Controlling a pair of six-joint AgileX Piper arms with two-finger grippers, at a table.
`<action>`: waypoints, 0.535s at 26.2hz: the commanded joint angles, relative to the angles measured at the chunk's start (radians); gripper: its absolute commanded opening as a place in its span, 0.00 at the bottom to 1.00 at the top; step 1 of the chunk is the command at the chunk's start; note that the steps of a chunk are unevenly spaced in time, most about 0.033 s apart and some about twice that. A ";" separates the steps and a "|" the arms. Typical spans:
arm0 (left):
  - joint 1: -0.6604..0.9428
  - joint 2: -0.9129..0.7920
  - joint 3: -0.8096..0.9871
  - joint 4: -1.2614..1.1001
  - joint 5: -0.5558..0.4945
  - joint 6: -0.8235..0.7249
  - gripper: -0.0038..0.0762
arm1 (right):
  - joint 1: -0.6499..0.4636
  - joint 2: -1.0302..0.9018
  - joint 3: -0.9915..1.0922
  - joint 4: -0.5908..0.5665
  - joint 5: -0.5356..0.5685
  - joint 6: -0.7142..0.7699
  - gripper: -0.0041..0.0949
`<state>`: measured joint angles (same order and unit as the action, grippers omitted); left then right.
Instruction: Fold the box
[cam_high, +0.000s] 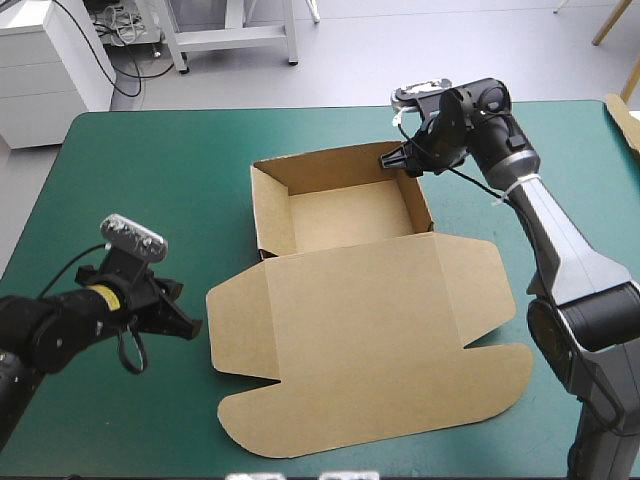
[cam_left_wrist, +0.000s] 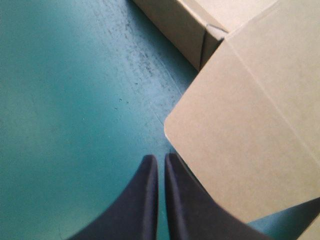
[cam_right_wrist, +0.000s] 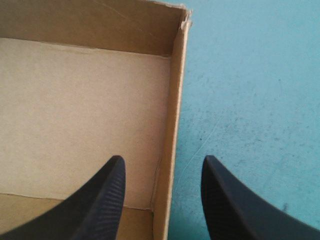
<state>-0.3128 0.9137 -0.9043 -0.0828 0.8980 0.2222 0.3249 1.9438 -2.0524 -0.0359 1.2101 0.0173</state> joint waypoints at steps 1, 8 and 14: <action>0.001 -0.137 0.127 -0.011 -0.151 0.000 0.04 | -0.004 0.003 -0.022 -0.009 -0.040 -0.004 0.49; 0.001 -0.438 0.353 -0.018 -0.183 -0.005 0.04 | -0.004 0.103 -0.022 -0.009 -0.040 -0.004 0.48; 0.001 -0.637 0.439 -0.034 -0.182 -0.021 0.04 | -0.004 0.128 -0.022 -0.046 -0.044 -0.004 0.34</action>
<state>-0.3128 0.3287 -0.4673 -0.0874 0.7837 0.2201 0.3249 2.1303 -2.0513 -0.0533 1.1922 0.0173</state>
